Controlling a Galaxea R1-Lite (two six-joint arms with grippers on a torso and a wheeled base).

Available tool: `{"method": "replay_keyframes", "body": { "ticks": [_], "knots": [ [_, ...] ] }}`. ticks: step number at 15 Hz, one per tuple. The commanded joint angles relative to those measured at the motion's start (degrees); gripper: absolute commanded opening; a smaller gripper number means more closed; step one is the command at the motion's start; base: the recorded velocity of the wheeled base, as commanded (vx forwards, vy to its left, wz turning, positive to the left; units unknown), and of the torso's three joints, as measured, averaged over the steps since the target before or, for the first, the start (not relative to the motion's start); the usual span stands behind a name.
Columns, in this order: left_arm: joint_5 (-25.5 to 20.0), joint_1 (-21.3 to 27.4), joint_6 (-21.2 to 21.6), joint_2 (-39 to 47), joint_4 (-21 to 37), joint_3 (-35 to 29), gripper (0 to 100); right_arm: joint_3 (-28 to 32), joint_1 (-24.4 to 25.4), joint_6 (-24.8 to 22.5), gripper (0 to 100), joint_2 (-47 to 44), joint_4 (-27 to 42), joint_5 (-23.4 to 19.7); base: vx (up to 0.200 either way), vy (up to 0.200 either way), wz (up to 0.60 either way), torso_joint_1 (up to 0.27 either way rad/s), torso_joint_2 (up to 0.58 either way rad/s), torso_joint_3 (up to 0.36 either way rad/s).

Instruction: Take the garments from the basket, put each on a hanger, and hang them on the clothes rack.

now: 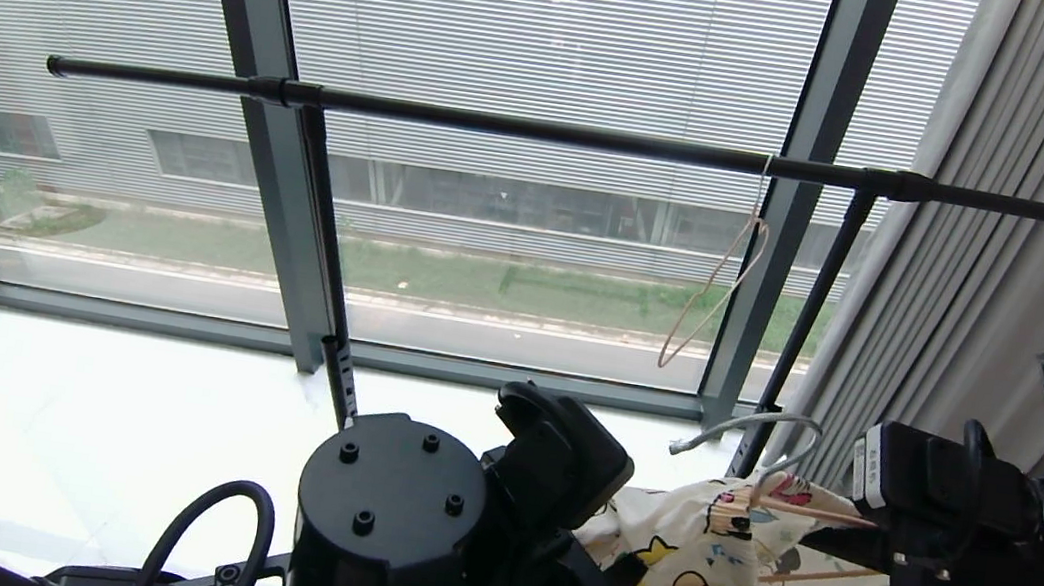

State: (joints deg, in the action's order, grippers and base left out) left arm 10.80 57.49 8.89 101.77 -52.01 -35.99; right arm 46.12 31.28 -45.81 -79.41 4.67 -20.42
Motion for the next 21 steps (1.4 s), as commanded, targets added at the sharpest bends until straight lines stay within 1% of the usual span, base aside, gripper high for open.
{"method": "replay_keyframes", "body": {
  "ticks": [1, 3, 5, 7, 8, 10, 12, 15, 16, 17, 18, 21],
  "knots": [
    [0.45, -1.07, -0.01, -0.08, 0.06, 0.74, 100, -0.06, -0.08, 0.02, 0, 1.89, -0.1, -0.15, 0.0, 0.0, 0.0, 0.0, 0.0, 0.0],
    [0.8, -2.65, -0.01, -0.69, -1.34, 3.03, 100, -1.47, -0.61, 0.02, 0, 2.94, -3.26, -0.24, 0.0, 0.0, 0.0, 0.0, 0.0, 0.0],
    [1.24, -3.09, 0.52, -0.78, -5.91, 6.37, 100, -3.4, -2.01, 0.02, 0, 3.03, -7.92, -0.15, 0.0, 0.0, 0.0, 0.0, 0.0, 0.0],
    [1.59, -3.7, 1.4, -1.13, -10.31, 10.06, 100, -3.67, -4.12, 0.11, 0, 3.03, -9.33, -0.15, 0.0, 0.0, 0.0, 0.0, 0.0, 0.0],
    [1.59, -4.05, 1.57, -1.57, -11.36, 11.47, 100, -3.58, -5.09, 0.11, 0, 3.03, -9.59, -0.15, 0.0, 0.0, 0.0, 0.0, 0.0, 0.0],
    [1.59, -4.84, 1.75, -2.8, -11.72, 13.49, 100, -3.58, -6.58, 0.11, 0, 3.03, -10.56, -0.24, 0.0, 0.0, 0.0, 0.0, 0.0, 0.0],
    [1.59, -6.69, 1.75, -3.42, -11.8, 14.63, 100, -3.58, -7.29, 0.11, 0, 3.03, -11.09, -0.32, 0.0, 0.0, 0.0, 0.0, 0.0, 0.0],
    [1.33, -12.05, 1.84, -5.09, -11.89, 21.57, 100, -3.58, -7.46, 0.2, 0, 3.03, -11.17, -0.41, 0.0, 0.0, 0.0, 0.0, 0.0, 0.0],
    [1.33, -13.63, 1.66, -5.0, -12.68, 23.68, 100, -3.49, -7.37, 0.2, 0, 3.03, -11.26, -0.76, 0.0, 0.0, 0.0, 0.0, 0.0, 0.0],
    [1.06, -14.78, 1.31, -4.65, -14.09, 25.0, 100, -3.4, -7.37, 0.37, 0, 3.21, -11.26, -2.08, 0.0, 0.0, 0.0, 0.0, 0.0, 0.0],
    [0.8, -15.13, 1.04, -4.12, -14.97, 25.88, 100, -3.4, -7.29, 0.37, 0, 3.74, -11.26, -3.22, 0.0, 0.0, 0.0, 0.0, 0.0, 0.0],
    [-3.33, -15.13, 0.61, -3.68, -15.32, 26.93, 100, -3.4, -7.2, 0.37, 0, 4.88, -11.26, -3.66, 0.0, 0.0, 0.0, 0.0, 0.0, 0.0]
  ]
}}
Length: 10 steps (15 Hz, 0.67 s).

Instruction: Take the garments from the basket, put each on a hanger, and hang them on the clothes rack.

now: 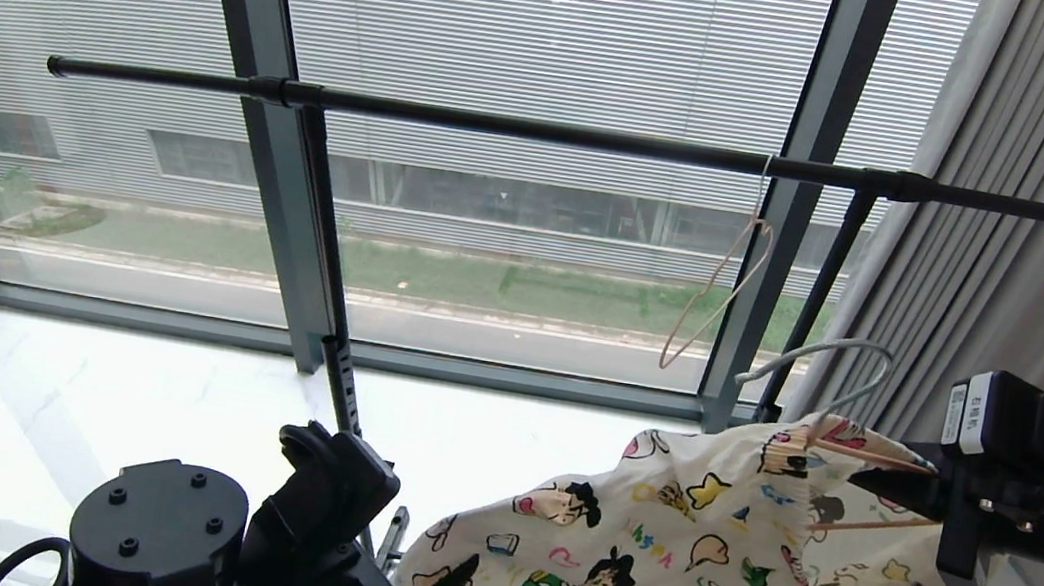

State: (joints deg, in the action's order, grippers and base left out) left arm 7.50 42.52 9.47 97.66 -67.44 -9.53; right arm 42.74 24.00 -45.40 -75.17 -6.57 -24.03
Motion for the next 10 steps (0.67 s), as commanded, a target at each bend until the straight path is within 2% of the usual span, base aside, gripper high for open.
{"method": "replay_keyframes", "body": {
  "ticks": [1, 3, 4, 7, 10],
  "knots": [
    [-0.73, -0.25, 0.02, 0.78, 0.11, 0.74, 100, 0.06, 0.08, -0.04, 0, 0.81, -0.02, -0.05, 0.0, 0.0, 0.0, 0.0, 0.0, 0.0],
    [-0.82, -0.86, -0.07, 1.48, 0.03, 0.66, 100, -0.03, 0.34, -0.04, 0, 1.34, -0.02, -0.05, 0.0, 0.0, 0.0, 0.0, 0.0, 0.0],
    [-0.82, -0.86, -0.07, 1.48, 0.03, 0.66, 0, -0.03, 0.69, -0.04, 0, 1.43, 0.07, -0.05, 0.0, 0.0, 0.0, 0.0, 0.0, 0.0],
    [-0.73, -1.48, -0.07, 1.57, 0.03, 0.74, 0, -0.03, 0.87, -0.04, 0, 1.34, -0.02, -0.05, 0.0, 0.0, 0.0, 0.0, 0.0, 0.0],
    [-0.55, -7.8, -0.07, 3.24, 0.03, 1.8, 0, -0.11, 0.69, 0.22, 0, 1.43, -1.25, 0.03, 0.0, 0.0, 0.0, 0.0, 0.0, 0.0]
  ]
}}
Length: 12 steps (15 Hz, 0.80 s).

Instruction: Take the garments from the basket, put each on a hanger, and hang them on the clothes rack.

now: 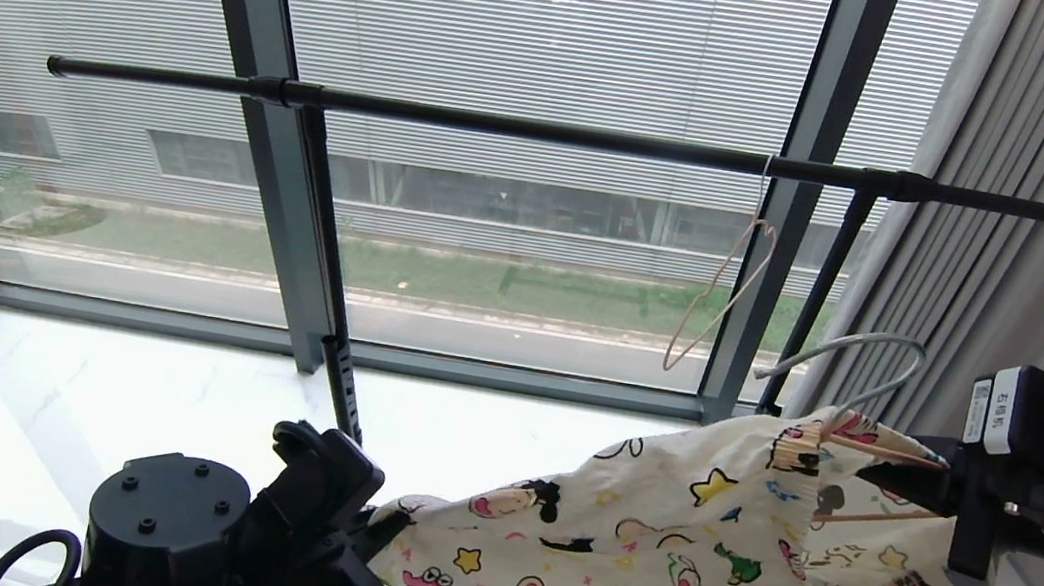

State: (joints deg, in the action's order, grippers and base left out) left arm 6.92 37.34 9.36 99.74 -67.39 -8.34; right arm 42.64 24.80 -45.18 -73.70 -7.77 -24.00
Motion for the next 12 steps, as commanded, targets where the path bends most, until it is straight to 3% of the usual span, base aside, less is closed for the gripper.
{"method": "replay_keyframes", "body": {
  "ticks": [1, 4, 9, 10, 12],
  "knots": [
    [0.02, -5.0, 0.04, 1.33, -0.02, 1.48, 0, -0.1, -0.19, 0.62, 0, -0.21, -1.11, 0.1, 0.0, 0.0, 0.0, 0.0, 0.0, 0.0],
    [0.11, -7.98, 0.39, 1.51, -0.02, 5.79, 0, -0.02, -0.27, 5.19, 0, -0.39, -3.48, 0.54, 0.0, 0.0, 0.0, 0.0, 0.0, 0.0],
    [1.25, -7.81, 0.39, 3.26, -0.9, 5.0, 0, -0.1, -0.19, 5.98, 0, -0.3, -3.66, 1.33, 0.0, 0.0, 0.0, 0.0, 0.0, 0.0],
    [1.34, -7.63, 0.39, 3.26, -1.78, 5.09, 100, -0.1, -0.19, 5.98, 0, -0.3, -3.66, 1.42, 0.0, 0.0, 0.0, 0.0, 0.0, 0.0],
    [1.43, -7.63, 0.04, 3.0, -3.36, 5.35, 100, -0.1, -0.19, 6.77, 0, -0.48, -3.66, 1.85, 0.0, 0.0, 0.0, 0.0, 0.0, 0.0]
  ]
}}
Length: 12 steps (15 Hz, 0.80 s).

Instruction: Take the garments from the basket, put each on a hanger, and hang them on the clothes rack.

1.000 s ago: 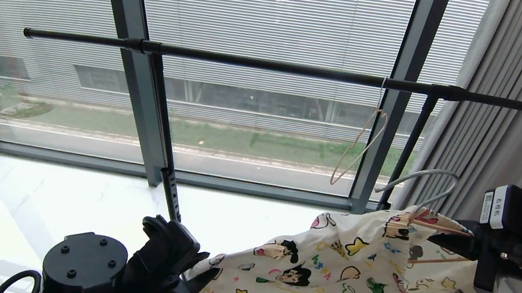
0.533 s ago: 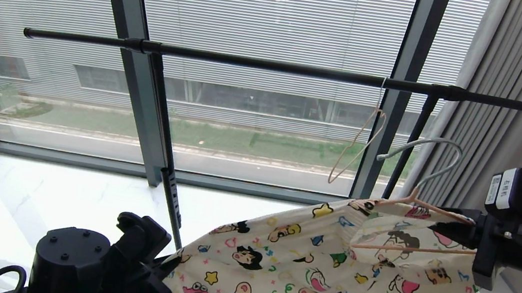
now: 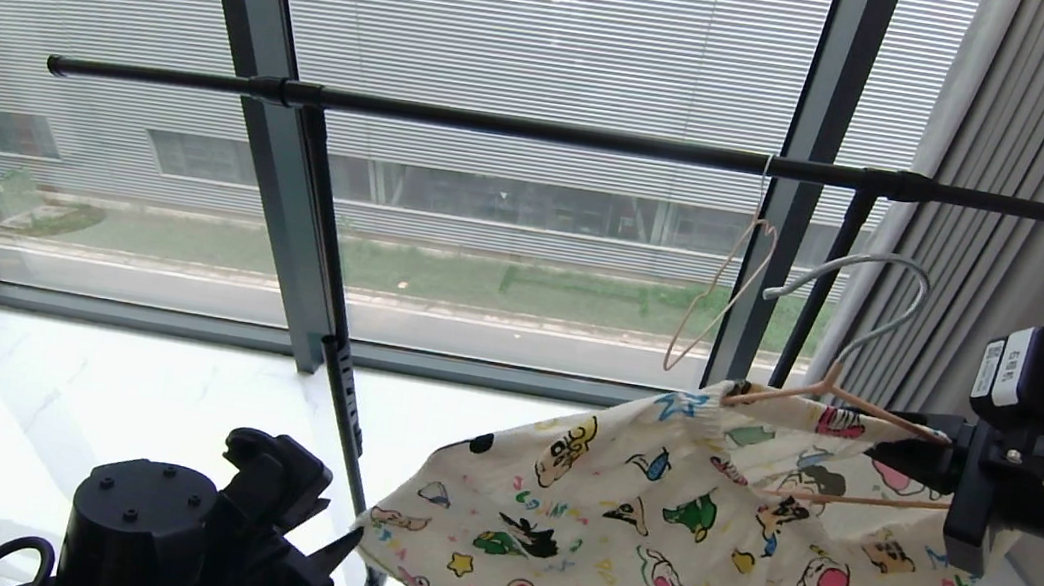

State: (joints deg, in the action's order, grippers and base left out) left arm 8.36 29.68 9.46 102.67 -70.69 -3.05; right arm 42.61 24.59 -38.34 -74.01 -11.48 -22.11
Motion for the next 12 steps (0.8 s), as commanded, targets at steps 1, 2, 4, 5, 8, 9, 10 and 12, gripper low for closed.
{"method": "replay_keyframes", "body": {
  "ticks": [1, 2, 4, 5, 8, 9, 10, 12],
  "knots": [
    [0.69, -0.06, -0.06, -0.1, -1.29, 0.06, 100, -0.07, 0.02, 2.13, 0, -0.17, 0.06, 1.02, 0.0, 0.0, 0.0, 0.0, 0.0, 0.0],
    [2.45, -0.06, -0.14, -0.28, -2.87, 0.24, 100, -0.07, 0.02, 5.29, 0, -0.17, 0.06, 2.78, 0.0, 0.0, 0.0, 0.0, 0.0, 0.0],
    [5.88, -0.68, -1.02, -0.45, -5.6, 0.76, 100, -0.15, -0.07, 12.41, 0, -0.08, 0.41, 7.96, 0.0, 0.0, 0.0, 0.0, 0.0, 0.0],
    [7.46, -0.86, -1.73, -0.45, -6.39, 1.2, 100, -0.24, -0.07, 14.7, 0, -0.17, 1.38, 11.39, 0.0, 0.0, 0.0, 0.0, 0.0, 0.0],
    [14.05, -1.65, -1.55, -0.98, -8.23, 1.64, 100, -0.07, 0.02, 17.25, 0, -0.7, 12.54, 22.29, 0.0, 0.0, 0.0, 0.0, 0.0, 0.0],
    [14.14, -2.44, -1.29, -1.42, -8.32, 1.64, 100, -0.07, 0.02, 17.69, 0, -0.7, 15.53, 22.55, 0.0, 0.0, 0.0, 0.0, 0.0, 0.0],
    [14.14, -2.79, -1.29, -1.95, -8.32, 1.64, 100, 0.02, 0.02, 18.3, 0, -0.7, 17.81, 22.64, 0.0, 0.0, 0.0, 0.0, 0.0, 0.0],
    [14.31, -3.84, -1.2, -2.74, -8.32, 1.64, 100, 0.02, 0.11, 20.85, 0, -0.87, 19.04, 22.82, 0.0, 0.0, 0.0, 0.0, 0.0, 0.0]
  ]
}}
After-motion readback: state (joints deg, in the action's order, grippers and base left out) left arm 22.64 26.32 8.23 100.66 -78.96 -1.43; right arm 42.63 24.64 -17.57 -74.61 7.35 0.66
